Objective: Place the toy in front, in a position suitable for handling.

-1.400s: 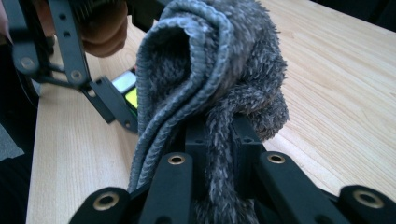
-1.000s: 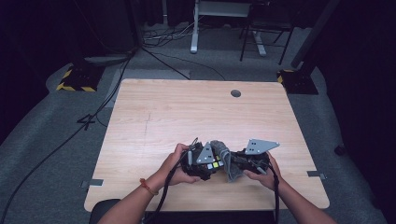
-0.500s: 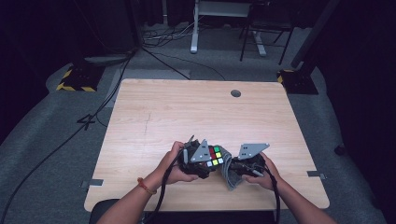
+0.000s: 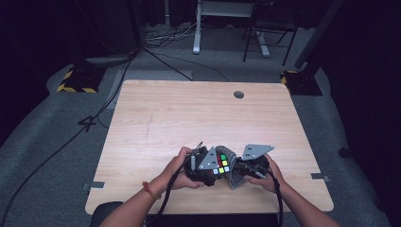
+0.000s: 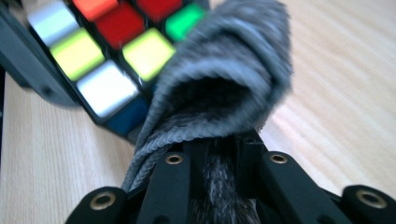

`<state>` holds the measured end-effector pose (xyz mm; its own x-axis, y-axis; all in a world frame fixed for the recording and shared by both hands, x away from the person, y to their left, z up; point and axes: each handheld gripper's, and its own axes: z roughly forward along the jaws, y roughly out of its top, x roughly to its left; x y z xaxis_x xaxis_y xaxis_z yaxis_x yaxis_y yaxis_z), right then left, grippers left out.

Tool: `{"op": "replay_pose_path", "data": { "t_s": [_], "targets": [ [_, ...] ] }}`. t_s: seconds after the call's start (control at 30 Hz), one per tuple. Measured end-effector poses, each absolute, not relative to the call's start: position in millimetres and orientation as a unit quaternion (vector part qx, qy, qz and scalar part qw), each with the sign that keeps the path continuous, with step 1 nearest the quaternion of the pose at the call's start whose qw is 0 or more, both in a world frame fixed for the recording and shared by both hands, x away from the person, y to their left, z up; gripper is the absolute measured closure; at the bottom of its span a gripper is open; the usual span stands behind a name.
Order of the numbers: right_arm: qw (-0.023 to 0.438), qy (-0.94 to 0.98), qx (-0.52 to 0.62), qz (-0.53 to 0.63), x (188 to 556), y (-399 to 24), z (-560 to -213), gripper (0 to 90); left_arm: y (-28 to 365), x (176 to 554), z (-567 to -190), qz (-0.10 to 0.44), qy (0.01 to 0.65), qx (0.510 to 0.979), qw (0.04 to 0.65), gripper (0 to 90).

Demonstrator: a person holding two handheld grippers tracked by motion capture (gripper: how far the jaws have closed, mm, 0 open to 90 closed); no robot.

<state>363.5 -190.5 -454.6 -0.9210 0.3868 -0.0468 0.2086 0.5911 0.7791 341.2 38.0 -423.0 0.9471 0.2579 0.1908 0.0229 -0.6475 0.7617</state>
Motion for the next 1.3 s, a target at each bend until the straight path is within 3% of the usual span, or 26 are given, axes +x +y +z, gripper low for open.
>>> {"op": "replay_pose_path", "data": {
  "t_s": [0.4,0.7,0.93,1.3],
  "targets": [
    [0.092,0.876,0.15,0.449,357,-194,-442,79.5,56,359,-425,0.133,0.119,0.888,0.424,33.4],
    [0.102,0.863,0.166,0.466,360,-201,-436,79.5,46,348,-426,0.114,0.079,0.891,0.433,33.3],
    [0.069,0.886,0.153,0.432,360,-192,-447,79.4,58,353,-416,0.123,0.093,0.873,0.463,33.3],
    [0.074,0.88,0.146,0.447,359,-202,-433,78.7,66,367,-432,0.14,0.128,0.882,0.432,33.3]
  ]
}}
